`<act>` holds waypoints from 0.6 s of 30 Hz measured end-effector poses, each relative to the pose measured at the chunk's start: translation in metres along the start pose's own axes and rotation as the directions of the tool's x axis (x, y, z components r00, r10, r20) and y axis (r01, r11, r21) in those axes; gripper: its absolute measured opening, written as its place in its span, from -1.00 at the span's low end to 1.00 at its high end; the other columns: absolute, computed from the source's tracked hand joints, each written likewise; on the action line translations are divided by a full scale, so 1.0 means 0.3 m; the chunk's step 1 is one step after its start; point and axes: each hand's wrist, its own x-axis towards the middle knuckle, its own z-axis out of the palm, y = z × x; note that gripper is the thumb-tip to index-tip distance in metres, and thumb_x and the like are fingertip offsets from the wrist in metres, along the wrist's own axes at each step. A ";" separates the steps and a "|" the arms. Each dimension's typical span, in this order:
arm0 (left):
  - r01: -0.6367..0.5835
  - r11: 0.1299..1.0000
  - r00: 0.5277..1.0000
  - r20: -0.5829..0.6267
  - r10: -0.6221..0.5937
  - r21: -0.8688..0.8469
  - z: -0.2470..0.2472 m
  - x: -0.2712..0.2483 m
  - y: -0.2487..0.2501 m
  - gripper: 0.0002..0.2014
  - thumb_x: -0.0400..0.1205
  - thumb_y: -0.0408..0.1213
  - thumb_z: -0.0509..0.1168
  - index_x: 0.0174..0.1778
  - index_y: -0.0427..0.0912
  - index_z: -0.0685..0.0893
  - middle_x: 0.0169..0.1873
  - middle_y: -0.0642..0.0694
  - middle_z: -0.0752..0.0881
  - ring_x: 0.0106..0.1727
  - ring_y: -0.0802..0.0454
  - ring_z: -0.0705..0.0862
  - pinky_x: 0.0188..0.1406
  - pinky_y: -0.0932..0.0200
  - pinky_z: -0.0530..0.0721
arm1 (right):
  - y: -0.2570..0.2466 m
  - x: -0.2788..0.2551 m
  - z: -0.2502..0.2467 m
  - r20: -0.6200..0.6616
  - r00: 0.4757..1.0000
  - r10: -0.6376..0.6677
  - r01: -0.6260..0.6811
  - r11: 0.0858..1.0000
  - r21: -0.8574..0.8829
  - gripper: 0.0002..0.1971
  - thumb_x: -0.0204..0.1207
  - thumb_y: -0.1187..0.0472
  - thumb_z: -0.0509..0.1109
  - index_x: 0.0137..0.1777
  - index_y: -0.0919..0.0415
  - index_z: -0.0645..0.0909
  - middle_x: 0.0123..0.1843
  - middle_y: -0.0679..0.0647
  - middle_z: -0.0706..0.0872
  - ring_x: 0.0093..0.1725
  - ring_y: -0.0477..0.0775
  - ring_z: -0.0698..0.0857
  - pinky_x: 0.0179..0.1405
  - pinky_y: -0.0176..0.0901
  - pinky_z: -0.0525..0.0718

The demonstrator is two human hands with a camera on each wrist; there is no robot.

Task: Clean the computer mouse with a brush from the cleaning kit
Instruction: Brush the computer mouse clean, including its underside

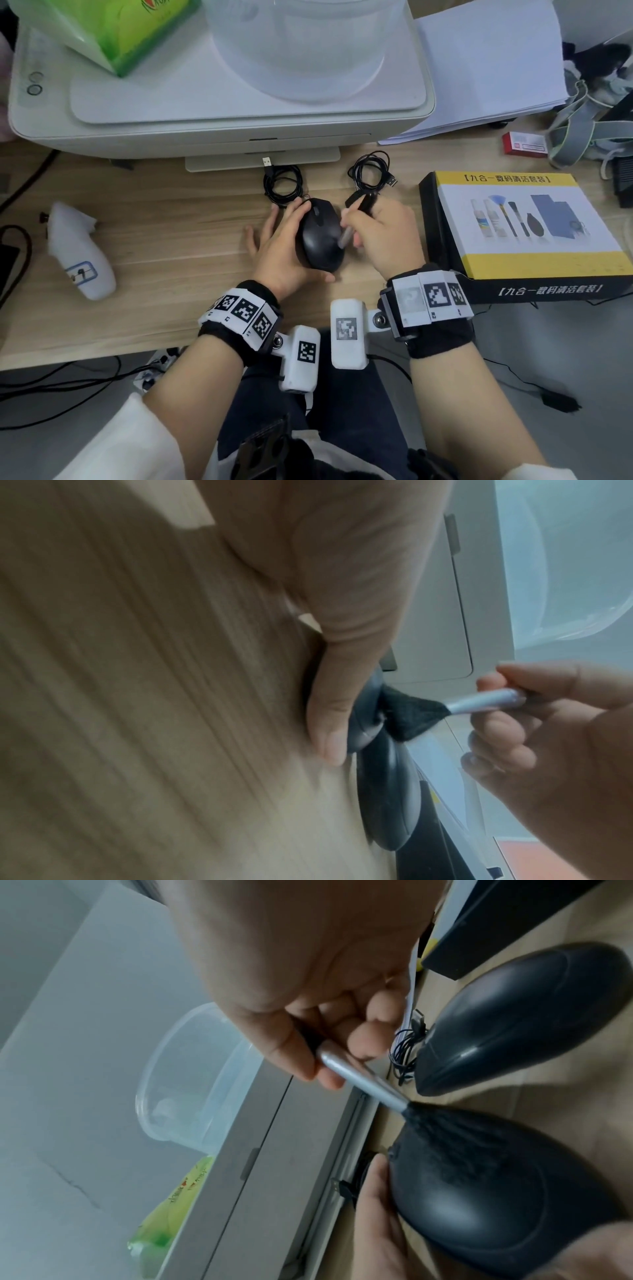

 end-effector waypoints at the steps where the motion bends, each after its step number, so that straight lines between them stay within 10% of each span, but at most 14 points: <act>1: 0.001 1.000 1.000 0.001 -0.001 -0.002 0.000 0.000 0.000 0.23 -0.02 0.05 0.65 0.57 0.22 0.13 0.62 0.26 0.10 0.66 0.11 -0.15 0.51 -0.19 -0.40 | 0.001 0.000 -0.003 -0.031 1.000 0.003 -0.003 1.000 0.010 -0.79 0.39 0.12 0.32 -0.47 -0.10 0.57 -0.62 -0.29 0.62 -0.41 -0.10 0.58 -0.08 0.07 0.64; 7: -0.001 1.000 1.000 0.008 0.001 -0.003 -0.003 0.000 -0.001 0.23 -0.01 0.05 0.65 0.57 0.23 0.12 0.62 0.28 0.09 0.66 0.11 -0.16 0.51 -0.20 -0.42 | -0.002 -0.003 0.000 -0.015 0.998 -0.056 0.056 0.998 0.022 -0.90 0.47 0.20 0.35 -0.21 0.02 0.68 -0.39 -0.21 0.69 -0.24 -0.21 0.69 -0.07 -0.29 0.58; 18: -0.001 1.000 1.000 -0.007 0.001 0.007 -0.001 -0.001 -0.001 0.23 -0.01 0.03 0.66 0.57 0.22 0.13 0.62 0.26 0.10 0.66 0.10 -0.14 0.51 -0.18 -0.39 | 0.016 -0.017 -0.011 -0.037 0.999 0.020 -0.018 0.999 0.044 -0.83 0.37 0.07 0.33 -0.39 0.07 0.65 -0.59 -0.17 0.65 -0.42 -0.08 0.59 -0.19 -0.08 0.56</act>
